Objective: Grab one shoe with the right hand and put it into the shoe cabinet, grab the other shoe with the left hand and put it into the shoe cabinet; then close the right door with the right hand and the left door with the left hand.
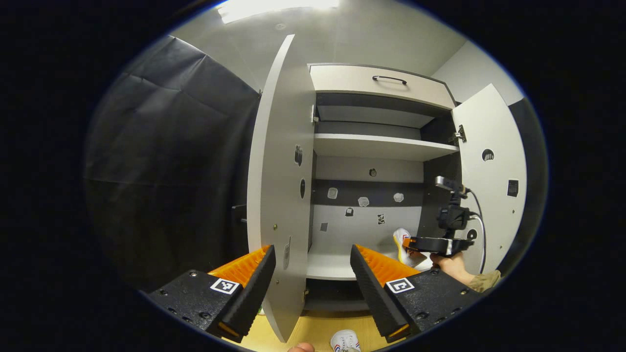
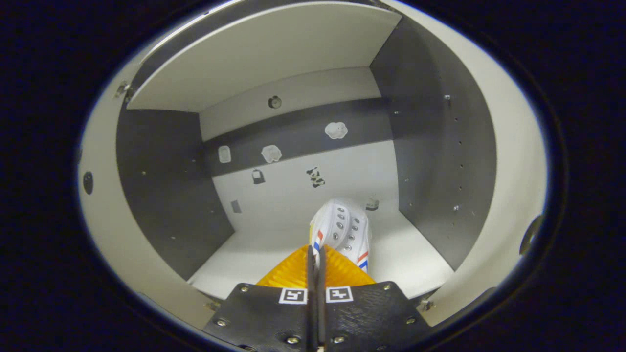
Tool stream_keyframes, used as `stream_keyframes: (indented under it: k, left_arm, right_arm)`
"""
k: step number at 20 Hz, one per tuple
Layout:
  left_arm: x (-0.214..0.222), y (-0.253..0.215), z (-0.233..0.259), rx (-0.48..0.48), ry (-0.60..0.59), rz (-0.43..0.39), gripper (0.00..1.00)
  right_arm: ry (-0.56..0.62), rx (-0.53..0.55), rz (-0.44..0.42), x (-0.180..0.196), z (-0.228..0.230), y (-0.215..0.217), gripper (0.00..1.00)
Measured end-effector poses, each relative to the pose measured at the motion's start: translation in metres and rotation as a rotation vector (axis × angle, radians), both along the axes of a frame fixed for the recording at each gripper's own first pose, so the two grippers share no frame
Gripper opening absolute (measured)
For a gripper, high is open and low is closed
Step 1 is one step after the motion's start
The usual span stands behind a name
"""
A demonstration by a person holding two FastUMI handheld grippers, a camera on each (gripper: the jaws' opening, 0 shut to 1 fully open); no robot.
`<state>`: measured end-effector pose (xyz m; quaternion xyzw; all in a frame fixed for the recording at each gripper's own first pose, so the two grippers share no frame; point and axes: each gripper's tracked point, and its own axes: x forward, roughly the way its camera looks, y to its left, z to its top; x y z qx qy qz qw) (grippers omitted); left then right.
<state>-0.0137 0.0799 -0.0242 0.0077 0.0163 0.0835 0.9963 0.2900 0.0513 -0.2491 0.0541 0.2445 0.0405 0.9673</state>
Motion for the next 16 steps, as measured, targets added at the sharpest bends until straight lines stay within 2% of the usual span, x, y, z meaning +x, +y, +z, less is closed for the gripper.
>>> stream_keyframes:
  k: [4,8,9,10,12,16]
  left_arm:
    - [0.000,0.000,0.000,0.011,0.001,-0.001,0.93]
    - [0.000,-0.001,-0.001,0.019,0.005,-0.008,0.93]
    - [-0.001,0.000,-0.001,0.018,0.005,-0.009,0.93]
    - [0.000,0.000,-0.002,0.016,0.006,-0.011,0.93]
    - [-0.001,0.000,-0.007,0.012,0.019,-0.014,0.93]
    - [-0.004,-0.004,-0.022,0.003,0.049,-0.032,0.94]
  right_arm:
    - [0.056,-0.002,-0.036,0.030,-0.029,-0.009,0.00]
    - [0.060,-0.009,-0.024,0.026,-0.029,-0.006,0.00]
    - [0.070,-0.014,-0.017,0.025,-0.031,-0.005,0.05]
    - [0.062,-0.025,-0.018,0.025,-0.028,-0.006,0.00]
    - [0.023,-0.016,-0.030,0.029,-0.018,-0.005,0.01]
    - [-0.032,0.005,-0.025,0.013,0.016,-0.009,0.00]
